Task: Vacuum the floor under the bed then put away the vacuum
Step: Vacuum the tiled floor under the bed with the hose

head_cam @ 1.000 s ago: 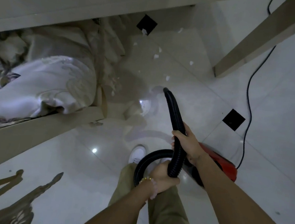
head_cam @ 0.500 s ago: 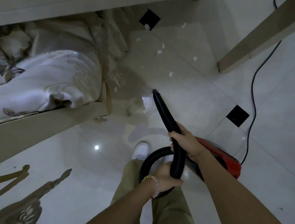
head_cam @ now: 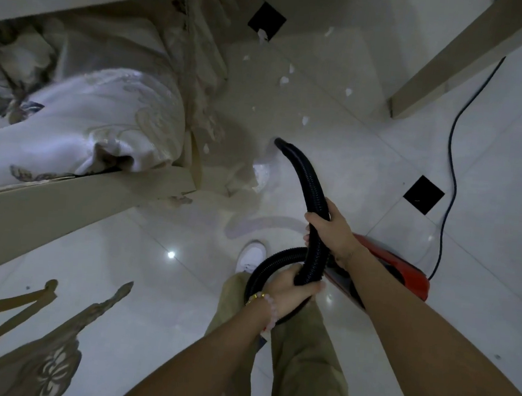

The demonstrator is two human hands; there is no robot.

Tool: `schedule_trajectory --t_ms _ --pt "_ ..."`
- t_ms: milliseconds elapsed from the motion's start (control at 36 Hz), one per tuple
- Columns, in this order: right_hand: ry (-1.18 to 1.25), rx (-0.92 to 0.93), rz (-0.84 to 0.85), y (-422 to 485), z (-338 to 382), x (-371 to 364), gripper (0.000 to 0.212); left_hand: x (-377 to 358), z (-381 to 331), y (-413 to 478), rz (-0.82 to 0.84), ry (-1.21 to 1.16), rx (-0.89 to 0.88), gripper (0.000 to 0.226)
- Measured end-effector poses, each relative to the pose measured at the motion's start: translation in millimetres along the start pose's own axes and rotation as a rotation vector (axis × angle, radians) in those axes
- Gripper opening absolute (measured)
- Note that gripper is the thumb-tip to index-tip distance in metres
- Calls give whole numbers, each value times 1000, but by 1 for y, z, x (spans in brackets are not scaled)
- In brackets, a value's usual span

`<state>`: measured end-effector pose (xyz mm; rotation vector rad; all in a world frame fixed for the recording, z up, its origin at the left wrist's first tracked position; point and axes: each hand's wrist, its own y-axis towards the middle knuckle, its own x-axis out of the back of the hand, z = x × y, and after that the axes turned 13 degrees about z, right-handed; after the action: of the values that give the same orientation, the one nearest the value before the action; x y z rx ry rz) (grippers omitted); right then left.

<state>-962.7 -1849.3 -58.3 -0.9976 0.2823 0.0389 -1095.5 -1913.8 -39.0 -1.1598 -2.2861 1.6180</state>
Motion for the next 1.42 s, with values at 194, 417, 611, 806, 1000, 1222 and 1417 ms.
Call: schedule_trajectory --t_ms 194,417,611,806,1000,1222,1417 --pt "37 30 -76 4 1 9 26 7 -4 6 -51 79 -57 45" --pt "36 36 -76 15 10 20 27 9 -18 14 -70 93 -108 33" --pt "-8 6 55 21 22 30 37 8 -30 22 -9 117 -82 24" --pt "-121 -38 153 18 24 33 39 2 -31 24 8 132 -57 33" --pt "-149 -51 175 22 22 30 41 2 -29 26 28 79 -59 39" --pt "-86 -11 67 33 20 33 38 13 -35 29 29 29 -37 19" --pt "-100 9 -12 41 26 37 35 18 -42 35 21 31 -52 25"
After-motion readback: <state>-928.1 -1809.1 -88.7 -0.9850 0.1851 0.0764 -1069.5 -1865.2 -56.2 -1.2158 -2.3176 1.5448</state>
